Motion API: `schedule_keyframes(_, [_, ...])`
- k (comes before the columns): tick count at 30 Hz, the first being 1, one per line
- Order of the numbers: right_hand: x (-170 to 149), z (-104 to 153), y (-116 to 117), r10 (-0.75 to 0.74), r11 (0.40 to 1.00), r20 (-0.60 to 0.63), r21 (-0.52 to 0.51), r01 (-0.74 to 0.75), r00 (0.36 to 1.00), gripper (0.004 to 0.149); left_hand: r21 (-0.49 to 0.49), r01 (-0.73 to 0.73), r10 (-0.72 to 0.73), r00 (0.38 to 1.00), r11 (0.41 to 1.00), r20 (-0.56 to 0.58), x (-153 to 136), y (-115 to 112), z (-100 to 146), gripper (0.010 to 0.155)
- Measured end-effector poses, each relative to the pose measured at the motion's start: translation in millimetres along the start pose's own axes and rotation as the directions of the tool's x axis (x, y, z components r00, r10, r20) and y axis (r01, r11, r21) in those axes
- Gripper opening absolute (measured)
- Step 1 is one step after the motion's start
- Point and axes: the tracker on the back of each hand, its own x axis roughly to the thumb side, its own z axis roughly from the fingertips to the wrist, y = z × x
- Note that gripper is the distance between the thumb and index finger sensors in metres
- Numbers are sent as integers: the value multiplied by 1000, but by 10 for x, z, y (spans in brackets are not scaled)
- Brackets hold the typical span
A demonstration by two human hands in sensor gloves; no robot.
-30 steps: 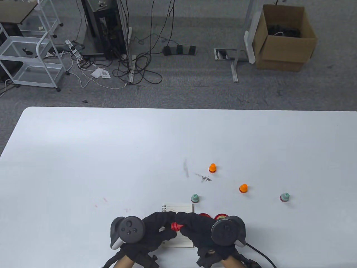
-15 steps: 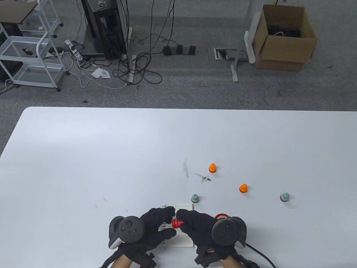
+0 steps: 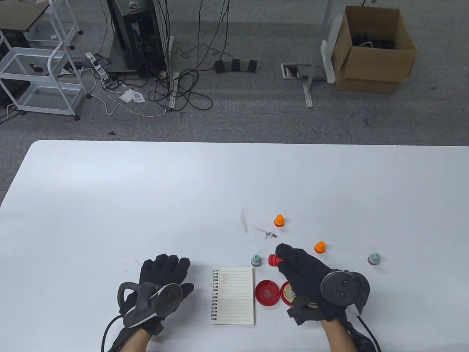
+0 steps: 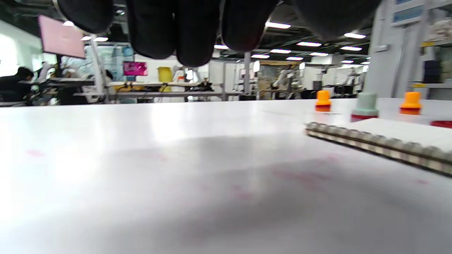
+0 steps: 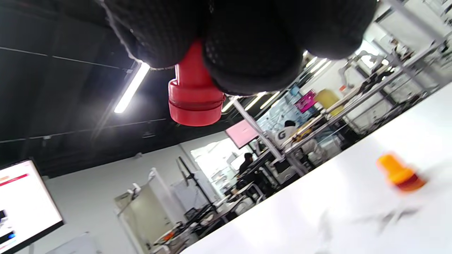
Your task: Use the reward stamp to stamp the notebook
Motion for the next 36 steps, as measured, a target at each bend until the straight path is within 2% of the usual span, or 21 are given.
schedule_keyframes(4, [-224,-109,-374,158,987,-55,-11,-159,986,48,7,-16,16,999,1000,-35,-109,15,2,69])
schedule_keyframes(6, [-352,-153,-561,271,961,-84,-27,-274,959,48,5,-16,16,999,1000,-37,-109,14,-1,69])
schedule_keyframes(9, [-535,-210,-780,356,932,-139,-15,-362,924,48,-8,-8,8,999,1000,-32,-79,1,-14,68])
schedule_keyframes(13, [-797,-281,-1021,408,910,-231,19,-415,884,48,-26,14,-14,1000,1000,-19,-29,-27,-29,67])
schedule_keyframes(16, [-1063,-333,-1131,438,897,-328,97,-431,837,48,-41,20,-21,1000,999,-8,0,-44,-38,67])
schedule_keyframes(21, [-1341,-375,-1069,451,892,-409,167,-421,793,48,-54,29,-29,1000,998,-5,16,-64,-52,66])
schedule_keyframes(24, [-1453,-428,-913,500,866,-415,242,-437,760,49,-67,38,-38,999,997,-1,17,-78,-54,66])
schedule_keyframes(31, [-1622,-561,-526,644,760,-382,415,-500,662,51,-62,35,-36,999,997,-2,10,-77,-52,66])
schedule_keyframes(36, [-1703,-618,-326,761,642,-323,505,-577,563,51,-65,33,-33,999,997,-1,8,-77,-55,65])
